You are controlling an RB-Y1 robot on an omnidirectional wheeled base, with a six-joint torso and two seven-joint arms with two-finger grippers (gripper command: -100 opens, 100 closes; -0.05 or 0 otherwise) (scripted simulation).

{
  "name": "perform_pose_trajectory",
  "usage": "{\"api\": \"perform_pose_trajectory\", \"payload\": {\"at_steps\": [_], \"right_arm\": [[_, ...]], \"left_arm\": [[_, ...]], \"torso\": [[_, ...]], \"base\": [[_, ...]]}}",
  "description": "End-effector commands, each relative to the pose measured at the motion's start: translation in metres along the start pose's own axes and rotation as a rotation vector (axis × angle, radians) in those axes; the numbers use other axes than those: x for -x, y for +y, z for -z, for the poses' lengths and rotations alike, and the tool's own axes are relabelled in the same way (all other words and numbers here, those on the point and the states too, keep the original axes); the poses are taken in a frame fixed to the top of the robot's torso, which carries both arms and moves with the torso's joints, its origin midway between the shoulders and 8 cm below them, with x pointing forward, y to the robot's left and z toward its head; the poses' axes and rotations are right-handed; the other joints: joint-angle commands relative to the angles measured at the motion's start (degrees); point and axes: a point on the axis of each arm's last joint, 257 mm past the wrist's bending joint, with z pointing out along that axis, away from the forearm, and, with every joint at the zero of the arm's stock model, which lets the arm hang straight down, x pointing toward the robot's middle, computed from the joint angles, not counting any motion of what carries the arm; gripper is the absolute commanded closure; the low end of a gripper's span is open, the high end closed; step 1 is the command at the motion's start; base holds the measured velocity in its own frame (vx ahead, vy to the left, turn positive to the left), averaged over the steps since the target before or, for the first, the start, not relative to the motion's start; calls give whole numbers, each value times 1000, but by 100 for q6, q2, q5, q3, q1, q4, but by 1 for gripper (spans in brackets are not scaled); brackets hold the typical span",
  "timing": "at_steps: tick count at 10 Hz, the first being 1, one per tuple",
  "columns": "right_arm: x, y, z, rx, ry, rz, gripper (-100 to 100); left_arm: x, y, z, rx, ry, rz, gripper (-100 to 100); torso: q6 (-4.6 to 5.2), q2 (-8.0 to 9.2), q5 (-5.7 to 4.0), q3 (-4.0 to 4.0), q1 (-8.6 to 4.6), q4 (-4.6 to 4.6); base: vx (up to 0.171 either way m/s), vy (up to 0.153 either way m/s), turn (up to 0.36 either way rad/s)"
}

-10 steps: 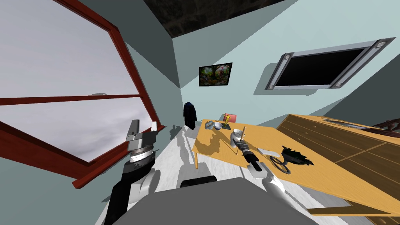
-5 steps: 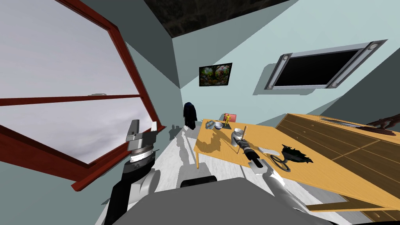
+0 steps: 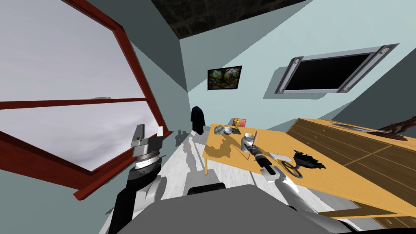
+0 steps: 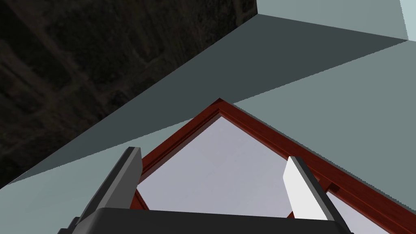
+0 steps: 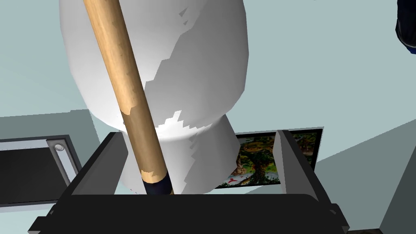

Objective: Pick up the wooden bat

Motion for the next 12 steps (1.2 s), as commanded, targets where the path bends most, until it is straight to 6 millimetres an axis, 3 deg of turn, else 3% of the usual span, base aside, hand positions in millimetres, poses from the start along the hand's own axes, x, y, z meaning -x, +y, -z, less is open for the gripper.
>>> {"api": "perform_pose_trajectory", "payload": {"at_steps": [1,3,4,5,6,7,8,9,10,11,12], "right_arm": [[26,-7,-14,14,-44,10,-100],[3,-18,-6,-13,4,2,-100],[34,-23,-19,2,-49,14,-100],[16,-33,-12,-20,-12,7,-100],[12,-35,-11,-25,-3,5,-100],[40,-44,-21,-19,-49,16,-100],[46,-40,-24,-11,-63,19,-100],[34,-47,-19,-28,-36,14,-100],[36,-45,-21,-23,-43,14,-100],[36,-45,-21,-22,-44,15,100],[36,-45,-21,-22,-44,14,100]], "left_arm": [[0,0,0,0,0,0,0],[0,0,0,0,0,0,0],[0,0,0,0,0,0,0],[0,0,0,0,0,0,0],[0,0,0,0,0,0,0],[0,0,0,0,0,0,0],[0,0,0,0,0,0,0],[0,0,0,0,0,0,0],[0,0,0,0,0,0,0],[0,0,0,0,0,0,0],[0,0,0,0,0,0,0]], "torso": [[0,0,0,0,0,0],[0,-1,3,0,15,0],[0,0,2,0,7,0],[-1,0,4,0,14,1],[0,0,3,0,17,0],[0,0,2,0,9,0],[0,-1,5,0,15,1],[-2,-2,4,-1,16,0],[-1,-1,1,-1,7,0],[0,0,0,0,1,0],[0,0,-1,0,-2,0]], "base": [[-1,47,-38],[2,40,-9],[-5,53,-39],[0,59,-19],[3,30,0],[8,54,-37],[5,53,-25],[-1,24,7],[-1,7,1],[0,0,0],[0,-3,-10]]}}
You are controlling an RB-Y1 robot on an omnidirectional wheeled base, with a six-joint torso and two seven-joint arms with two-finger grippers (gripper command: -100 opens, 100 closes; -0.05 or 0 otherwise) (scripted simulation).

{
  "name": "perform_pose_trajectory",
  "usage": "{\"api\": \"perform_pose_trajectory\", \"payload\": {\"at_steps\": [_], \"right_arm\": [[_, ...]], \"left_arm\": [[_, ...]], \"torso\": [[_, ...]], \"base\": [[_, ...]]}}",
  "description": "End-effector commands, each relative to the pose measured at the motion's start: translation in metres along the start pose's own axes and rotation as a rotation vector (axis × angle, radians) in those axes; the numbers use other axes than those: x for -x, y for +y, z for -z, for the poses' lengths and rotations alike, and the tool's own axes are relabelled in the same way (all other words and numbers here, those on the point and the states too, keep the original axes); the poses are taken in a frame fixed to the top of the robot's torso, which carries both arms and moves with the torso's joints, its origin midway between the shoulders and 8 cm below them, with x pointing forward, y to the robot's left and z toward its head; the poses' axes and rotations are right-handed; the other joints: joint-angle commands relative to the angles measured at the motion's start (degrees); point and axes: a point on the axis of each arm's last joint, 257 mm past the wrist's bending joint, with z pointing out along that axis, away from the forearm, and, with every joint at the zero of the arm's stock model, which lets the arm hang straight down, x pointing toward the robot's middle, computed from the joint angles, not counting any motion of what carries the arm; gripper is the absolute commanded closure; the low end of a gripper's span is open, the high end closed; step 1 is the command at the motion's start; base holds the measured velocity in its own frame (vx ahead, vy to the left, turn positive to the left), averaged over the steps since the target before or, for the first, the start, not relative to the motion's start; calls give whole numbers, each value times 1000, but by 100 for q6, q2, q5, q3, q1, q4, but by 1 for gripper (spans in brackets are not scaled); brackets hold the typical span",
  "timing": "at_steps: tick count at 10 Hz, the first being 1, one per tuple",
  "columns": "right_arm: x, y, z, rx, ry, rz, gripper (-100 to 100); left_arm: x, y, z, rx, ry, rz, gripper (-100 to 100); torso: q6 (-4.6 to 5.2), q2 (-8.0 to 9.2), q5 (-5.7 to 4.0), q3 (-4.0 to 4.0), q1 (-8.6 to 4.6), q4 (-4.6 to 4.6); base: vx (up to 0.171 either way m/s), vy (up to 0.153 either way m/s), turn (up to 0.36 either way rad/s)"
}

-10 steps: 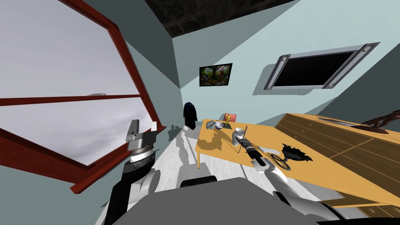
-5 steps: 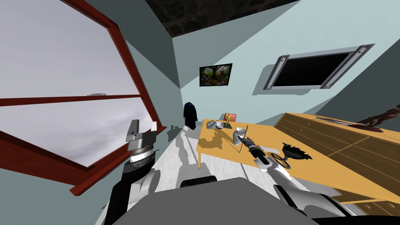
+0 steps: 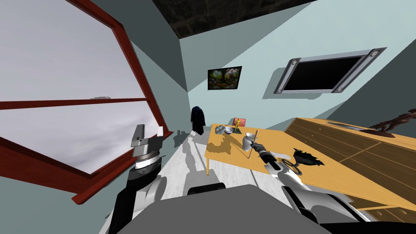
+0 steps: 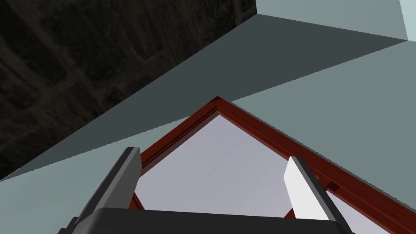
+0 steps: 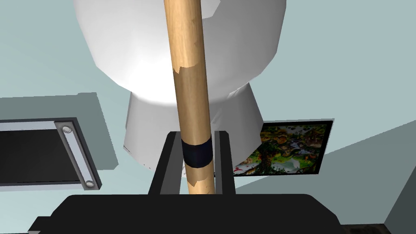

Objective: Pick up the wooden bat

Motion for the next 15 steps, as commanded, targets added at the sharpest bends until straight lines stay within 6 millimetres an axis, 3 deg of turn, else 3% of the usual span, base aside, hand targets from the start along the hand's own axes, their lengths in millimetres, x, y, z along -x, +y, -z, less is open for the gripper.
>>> {"api": "perform_pose_trajectory", "payload": {"at_steps": [1,3,4,5,6,7,8,9,10,11,13,14,15], "right_arm": [[0,0,0,0,0,0,100],[0,0,0,1,0,0,100],[0,0,0,1,0,0,0],[-32,7,15,-13,60,-15,100],[-23,11,11,-2,40,-10,100],[-47,14,25,-15,87,-11,100],[-34,27,18,7,53,-15,100],[-50,30,29,-3,85,-11,100],[-38,43,23,18,53,-17,100],[-60,46,38,-1,96,-20,100],[-42,57,31,20,55,-20,100],[-70,58,49,-6,109,-30,100],[-52,65,41,10,71,-24,100]], "left_arm": [[0,0,0,0,0,0,0],[0,0,0,0,0,0,0],[0,0,0,0,0,0,0],[0,0,0,0,0,0,0],[0,0,0,0,0,0,0],[0,0,0,0,0,0,0],[0,0,0,0,0,0,0],[0,0,0,0,0,0,0],[0,0,0,0,0,0,0],[0,0,0,0,0,0,0],[0,0,0,0,0,0,0],[0,0,0,0,0,0,0],[0,0,0,0,0,0,0]], "torso": [[0,0,0,0,0,0],[3,1,1,1,-4,1],[3,1,1,1,-4,1],[3,1,1,1,-4,2],[5,2,-28,-8,-24,-18],[9,-3,-47,-16,-42,-30],[12,-3,-80,-28,-59,-53],[13,-11,-92,-36,-71,-61],[15,-17,-119,-48,-84,-79],[10,-28,-127,-56,-88,-84],[13,-45,-167,-79,-112,-113],[13,-52,-167,-82,-109,-113],[17,-53,-185,-89,-124,-126]], "base": [[0,0,0],[0,0,0],[0,0,0],[13,-66,39],[2,-70,41],[-9,-81,30],[-11,-71,18],[1,-86,36],[-7,-59,13],[4,-67,50],[-8,-36,4],[-2,-50,46],[-5,-53,21]]}}
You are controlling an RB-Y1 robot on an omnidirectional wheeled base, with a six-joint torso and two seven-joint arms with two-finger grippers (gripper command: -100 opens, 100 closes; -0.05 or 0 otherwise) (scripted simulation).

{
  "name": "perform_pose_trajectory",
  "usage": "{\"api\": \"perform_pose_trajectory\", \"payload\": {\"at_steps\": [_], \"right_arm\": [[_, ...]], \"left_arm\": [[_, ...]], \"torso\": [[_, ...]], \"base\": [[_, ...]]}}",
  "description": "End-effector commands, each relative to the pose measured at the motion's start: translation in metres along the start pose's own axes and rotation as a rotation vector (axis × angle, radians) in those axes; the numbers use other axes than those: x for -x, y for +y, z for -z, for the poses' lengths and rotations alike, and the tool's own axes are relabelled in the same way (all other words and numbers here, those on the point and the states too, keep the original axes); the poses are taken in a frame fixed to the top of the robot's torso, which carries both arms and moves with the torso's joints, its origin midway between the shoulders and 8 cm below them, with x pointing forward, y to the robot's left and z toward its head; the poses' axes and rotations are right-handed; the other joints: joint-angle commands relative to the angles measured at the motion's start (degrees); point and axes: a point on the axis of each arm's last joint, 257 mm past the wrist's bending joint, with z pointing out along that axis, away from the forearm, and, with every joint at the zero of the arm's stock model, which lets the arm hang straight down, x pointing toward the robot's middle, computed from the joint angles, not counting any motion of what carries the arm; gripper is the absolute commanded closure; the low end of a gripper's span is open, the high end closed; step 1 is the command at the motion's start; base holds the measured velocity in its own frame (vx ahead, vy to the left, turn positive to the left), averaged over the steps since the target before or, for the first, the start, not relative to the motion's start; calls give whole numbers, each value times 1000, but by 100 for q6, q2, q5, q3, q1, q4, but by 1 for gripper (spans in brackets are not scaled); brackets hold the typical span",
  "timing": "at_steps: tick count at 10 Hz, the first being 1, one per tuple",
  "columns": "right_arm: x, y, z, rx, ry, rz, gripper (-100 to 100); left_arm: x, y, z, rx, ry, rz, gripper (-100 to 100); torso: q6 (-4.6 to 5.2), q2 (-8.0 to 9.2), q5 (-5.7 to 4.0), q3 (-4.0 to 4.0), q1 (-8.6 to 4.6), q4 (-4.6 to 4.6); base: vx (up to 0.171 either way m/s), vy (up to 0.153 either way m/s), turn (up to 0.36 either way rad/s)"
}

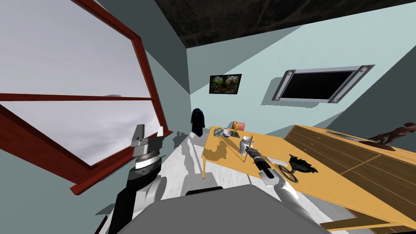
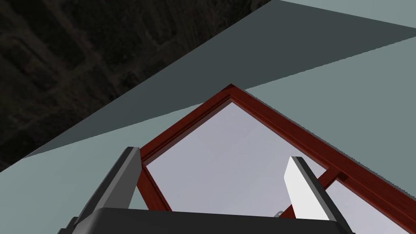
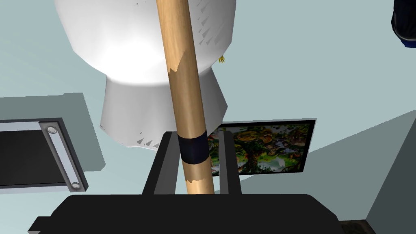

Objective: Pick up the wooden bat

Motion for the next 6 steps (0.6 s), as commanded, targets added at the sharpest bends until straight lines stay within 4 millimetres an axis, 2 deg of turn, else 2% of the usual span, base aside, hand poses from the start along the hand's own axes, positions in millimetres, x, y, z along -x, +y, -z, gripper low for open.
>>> {"api": "perform_pose_trajectory", "payload": {"at_steps": [1,3,4,5,6], "right_arm": [[-21,4,15,-24,38,-8,100],[8,15,7,0,-21,1,100],[8,15,7,0,-21,1,100],[-15,15,22,-31,23,-8,100],[6,22,17,-15,-19,0,100]], "left_arm": [[0,0,0,0,0,0,0],[0,0,0,0,0,0,0],[0,0,0,0,0,0,0],[0,0,0,0,0,0,0],[0,0,0,0,0,0,0]], "torso": [[0,0,0,0,0,0],[8,-7,-16,-9,-27,-11],[6,-13,-14,-11,-19,-10],[4,-15,-13,-12,-9,-10],[9,-10,-20,-11,-22,-13]], "base": [[-11,-79,38],[-3,-45,4],[0,0,0],[-1,-45,44],[-3,-52,23]]}}
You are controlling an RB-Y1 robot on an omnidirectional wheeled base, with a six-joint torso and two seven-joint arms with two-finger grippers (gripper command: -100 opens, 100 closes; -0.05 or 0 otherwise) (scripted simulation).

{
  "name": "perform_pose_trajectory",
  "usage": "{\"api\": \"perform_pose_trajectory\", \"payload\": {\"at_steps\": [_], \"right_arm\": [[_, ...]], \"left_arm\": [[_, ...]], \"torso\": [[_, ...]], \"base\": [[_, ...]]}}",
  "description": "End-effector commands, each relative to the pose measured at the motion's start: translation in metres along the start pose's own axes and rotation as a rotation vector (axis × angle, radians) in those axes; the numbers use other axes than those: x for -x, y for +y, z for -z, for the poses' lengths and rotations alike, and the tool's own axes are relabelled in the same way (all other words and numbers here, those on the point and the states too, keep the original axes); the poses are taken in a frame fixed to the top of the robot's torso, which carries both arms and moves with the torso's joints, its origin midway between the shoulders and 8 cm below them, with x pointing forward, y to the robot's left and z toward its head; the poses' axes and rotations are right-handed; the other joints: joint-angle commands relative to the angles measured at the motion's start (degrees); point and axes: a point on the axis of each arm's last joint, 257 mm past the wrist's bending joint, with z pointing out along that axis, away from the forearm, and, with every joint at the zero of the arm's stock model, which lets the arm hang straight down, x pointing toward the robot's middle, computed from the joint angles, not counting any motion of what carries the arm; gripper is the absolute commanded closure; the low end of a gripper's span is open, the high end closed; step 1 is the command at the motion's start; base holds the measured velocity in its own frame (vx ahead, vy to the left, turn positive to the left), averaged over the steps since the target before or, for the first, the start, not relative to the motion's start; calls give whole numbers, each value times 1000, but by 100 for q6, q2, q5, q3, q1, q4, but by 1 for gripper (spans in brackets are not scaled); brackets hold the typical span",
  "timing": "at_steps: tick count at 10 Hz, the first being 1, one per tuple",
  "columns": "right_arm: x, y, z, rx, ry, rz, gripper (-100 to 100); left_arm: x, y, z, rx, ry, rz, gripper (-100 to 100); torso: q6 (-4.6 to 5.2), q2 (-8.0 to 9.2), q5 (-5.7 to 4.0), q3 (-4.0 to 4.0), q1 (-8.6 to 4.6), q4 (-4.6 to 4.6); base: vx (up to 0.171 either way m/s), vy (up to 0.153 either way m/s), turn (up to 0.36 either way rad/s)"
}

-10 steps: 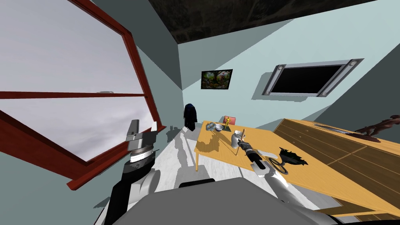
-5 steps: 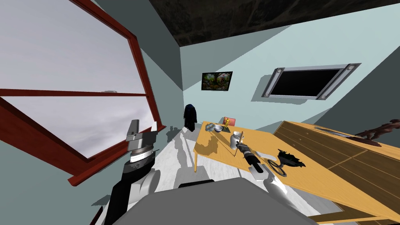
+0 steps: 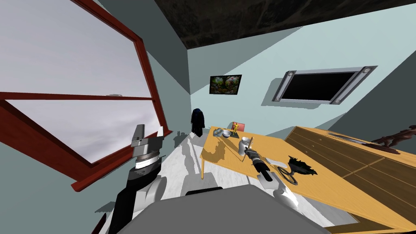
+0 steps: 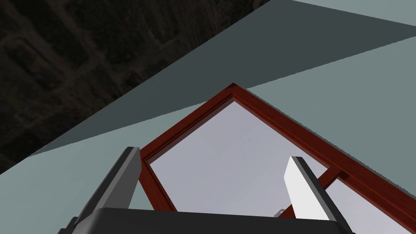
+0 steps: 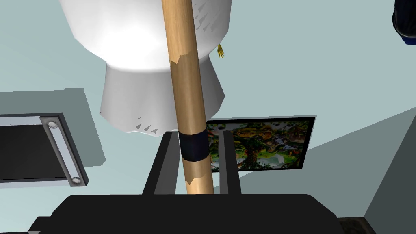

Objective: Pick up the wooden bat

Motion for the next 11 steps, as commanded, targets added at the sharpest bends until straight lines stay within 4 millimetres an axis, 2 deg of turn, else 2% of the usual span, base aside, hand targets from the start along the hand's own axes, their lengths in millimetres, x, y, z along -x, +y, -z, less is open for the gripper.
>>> {"api": "perform_pose_trajectory", "payload": {"at_steps": [1,3,4,5,6,7,9,10,11], "right_arm": [[-14,0,14,-32,26,-5,100],[11,7,9,-15,-22,3,100],[-12,2,25,-55,25,-4,100],[8,8,21,-43,-13,3,100],[17,10,19,-37,-31,6,100],[-2,5,36,-80,10,1,100],[23,11,31,-66,-39,9,100],[16,9,30,-70,-24,5,100],[18,10,30,-69,-28,5,0]], "left_arm": [[0,0,0,0,0,0,0],[0,0,0,0,0,0,0],[0,0,0,0,0,0,0],[0,0,0,0,0,0,0],[0,0,0,0,0,0,0],[0,0,0,0,0,0,0],[0,0,0,0,0,0,0],[0,0,0,0,0,0,0],[0,0,0,0,0,0,0]], "torso": [[0,0,0,0,0,0],[4,1,-5,-1,-12,-2],[0,1,1,1,3,2],[5,4,-6,0,-1,-4],[2,2,-2,1,-2,1],[-1,1,2,2,7,3],[1,2,2,2,-2,1],[-1,0,6,1,9,2],[-1,-1,6,-1,17,-1]], "base": [[4,-77,50],[-7,-50,0],[1,-50,36],[-5,-50,18],[-3,-23,0],[1,-51,41],[-4,-42,8],[0,-10,2],[0,0,0]]}}
